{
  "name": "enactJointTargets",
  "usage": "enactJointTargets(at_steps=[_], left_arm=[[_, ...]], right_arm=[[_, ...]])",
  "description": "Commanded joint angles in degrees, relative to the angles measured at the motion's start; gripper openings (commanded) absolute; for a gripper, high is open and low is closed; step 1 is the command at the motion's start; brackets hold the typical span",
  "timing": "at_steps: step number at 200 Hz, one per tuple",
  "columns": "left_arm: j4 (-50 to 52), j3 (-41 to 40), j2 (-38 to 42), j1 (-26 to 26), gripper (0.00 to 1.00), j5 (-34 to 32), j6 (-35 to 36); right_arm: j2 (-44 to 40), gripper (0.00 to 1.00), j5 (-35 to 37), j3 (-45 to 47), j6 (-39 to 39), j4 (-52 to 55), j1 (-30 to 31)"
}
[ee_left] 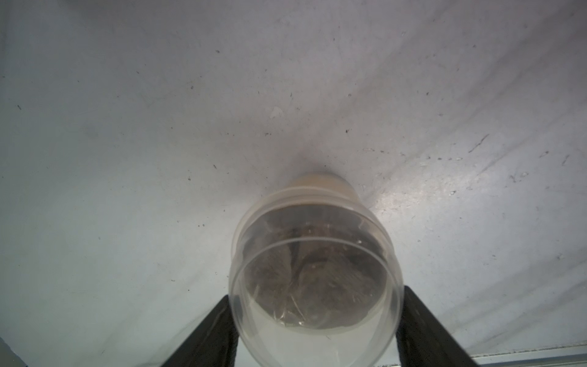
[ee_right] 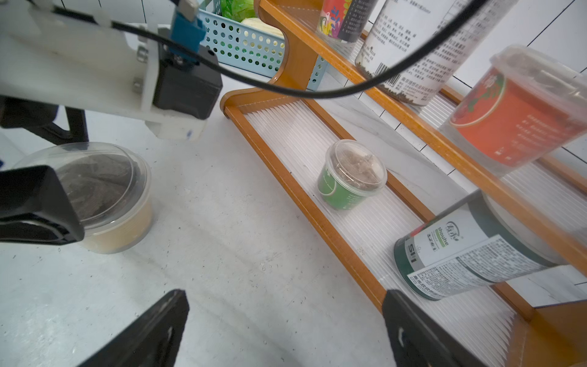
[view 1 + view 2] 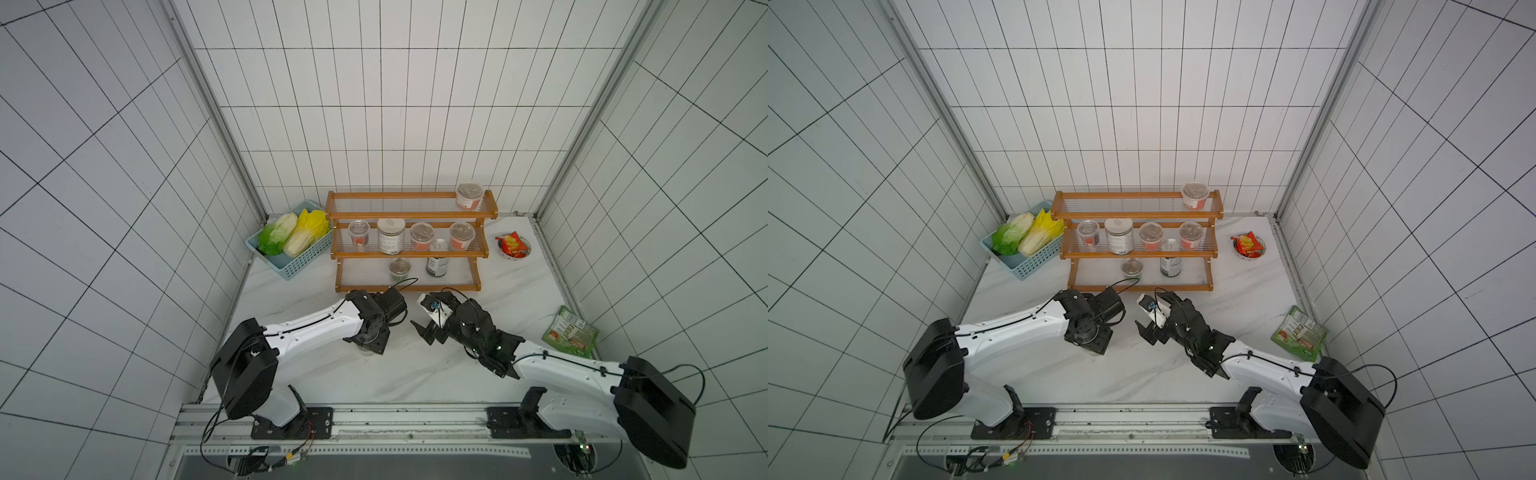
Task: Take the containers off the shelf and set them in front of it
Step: 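Place the lid on the container.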
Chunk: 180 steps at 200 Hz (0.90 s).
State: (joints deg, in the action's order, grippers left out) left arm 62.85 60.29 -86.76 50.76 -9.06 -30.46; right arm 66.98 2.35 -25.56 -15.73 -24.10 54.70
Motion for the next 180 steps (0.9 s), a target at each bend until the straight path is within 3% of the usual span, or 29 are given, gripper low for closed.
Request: enactJointTargets(at_steps=[1, 180], left_arm=[[-2.0, -1.8, -0.8, -0.3, 0.7, 0.4, -0.7], [0.0, 0.1, 1.0, -1.8, 0.79, -3.2, -1.1]], right_arm=[[0.5, 0.99, -0.3, 1.5, 1.0, 0.3, -0.5], [0.6, 0.99, -0.7, 1.9, 1.7, 0.2, -0.4]])
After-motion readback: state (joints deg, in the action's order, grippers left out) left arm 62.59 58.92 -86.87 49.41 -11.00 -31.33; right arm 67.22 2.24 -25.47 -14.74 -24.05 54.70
